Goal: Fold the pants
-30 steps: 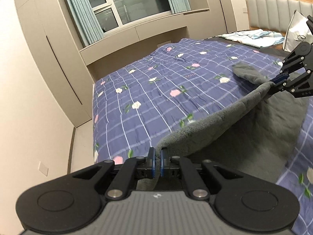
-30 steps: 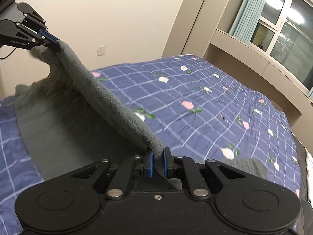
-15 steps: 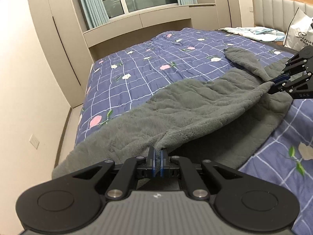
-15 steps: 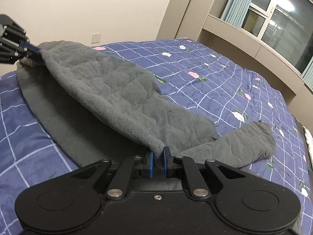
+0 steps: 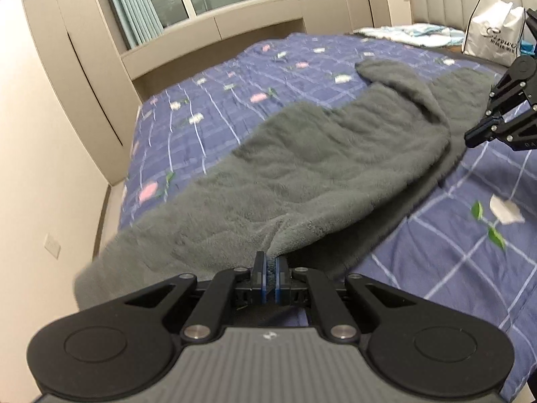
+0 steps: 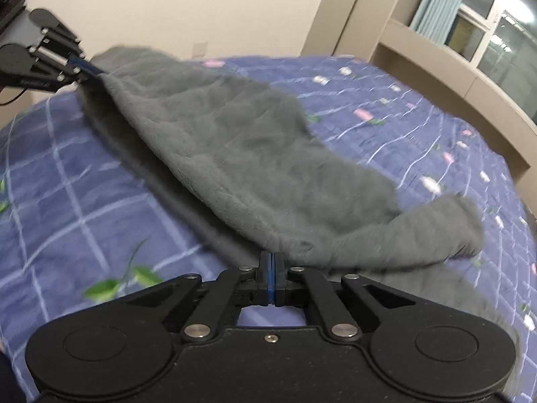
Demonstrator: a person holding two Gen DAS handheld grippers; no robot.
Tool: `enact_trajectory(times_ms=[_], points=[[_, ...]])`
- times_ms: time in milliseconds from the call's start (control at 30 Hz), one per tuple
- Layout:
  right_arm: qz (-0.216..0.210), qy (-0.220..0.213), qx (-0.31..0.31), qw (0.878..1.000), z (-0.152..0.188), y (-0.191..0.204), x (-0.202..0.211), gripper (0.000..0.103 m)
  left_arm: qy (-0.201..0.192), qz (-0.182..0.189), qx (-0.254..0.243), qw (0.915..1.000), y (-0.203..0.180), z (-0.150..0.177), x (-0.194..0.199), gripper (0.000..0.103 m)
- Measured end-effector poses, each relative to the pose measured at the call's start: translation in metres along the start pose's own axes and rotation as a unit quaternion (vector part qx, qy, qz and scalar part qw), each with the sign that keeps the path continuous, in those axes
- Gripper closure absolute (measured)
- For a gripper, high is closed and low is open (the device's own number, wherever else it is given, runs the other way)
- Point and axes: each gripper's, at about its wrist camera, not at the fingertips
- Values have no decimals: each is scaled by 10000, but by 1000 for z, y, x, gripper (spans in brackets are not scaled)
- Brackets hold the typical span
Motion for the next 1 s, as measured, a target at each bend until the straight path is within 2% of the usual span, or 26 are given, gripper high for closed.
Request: enact_trajectory(times_ms=[67, 167, 200, 233, 267, 300, 333, 367, 400, 433, 467, 500, 567, 633, 667, 700, 800, 1000], points=[[48, 140, 20, 9999, 7, 6, -7, 103, 79, -3, 59, 10000, -1, 3, -7, 100], [61, 171, -375, 9991, 12, 2, -14, 102, 184, -1, 179, 9997, -1, 5, -13, 100], [83, 153, -515, 9985, 13, 0, -15, 98, 233, 10, 196, 9995, 0, 6, -16, 99], [87, 126, -667, 9977, 14, -2, -15, 86, 249, 0, 228, 9994, -1, 7, -16, 99], [105, 75, -821, 9965, 14, -5, -15, 80, 273, 2, 291, 9992, 0, 7, -17, 97], [112, 11, -981, 9951, 15, -8, -14, 78, 327, 26, 383, 9987, 1, 7, -18, 95], [112, -35, -1120, 9936, 16, -10, -13, 70, 358, 31, 502, 9981, 2, 6, -18, 94], [141, -71, -1269, 9918, 19, -12, -11, 59, 360, 35, 639, 9973, 3, 5, -17, 90], [177, -102, -1393, 9900, 22, -14, -10, 52, 369, 50, 788, 9962, 3, 4, -16, 80], [207, -128, -1515, 9882, 25, -16, -9, 40, 374, 111, 910, 9951, 4, 2, -16, 72], [230, -155, -1633, 9862, 29, -18, -7, 31, 359, 184, 1026, 9939, 5, 0, -16, 56], [255, -188, -1773, 9837, 33, -21, -5, 27, 332, 246, 1141, 9926, 3, -3, -16, 44], [324, -239, -1961, 9798, 41, -27, -2, 18, 288, 363, 1276, 9907, 0, -10, -17, 40], [495, -268, -2105, 9760, 50, -37, 2, 10, 245, 448, 1312, 9900, -6, -19, -19, 28], [590, -282, -2190, 9735, 54, -43, 3, 5, 198, 493, 1329, 9897, -10, -25, -22, 17], [692, -314, -2313, 9699, 58, -52, 5, 3, 140, 556, 1341, 9893, -15, -31, -25, 9], [945, -391, -2603, 9601, 66, -82, 7, 1, -41, 783, 1307, 9883, -34, -53, -37, 3], [1356, -272, -2709, 9526, 49, -150, -8, 0, -233, 1134, 1100, 9872, -78, -102, -77, 1]])
Point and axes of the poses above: each gripper's, at about its wrist camera, not at the fingertips, and x roughly against the way its jaws point, y to its left, z to its underside
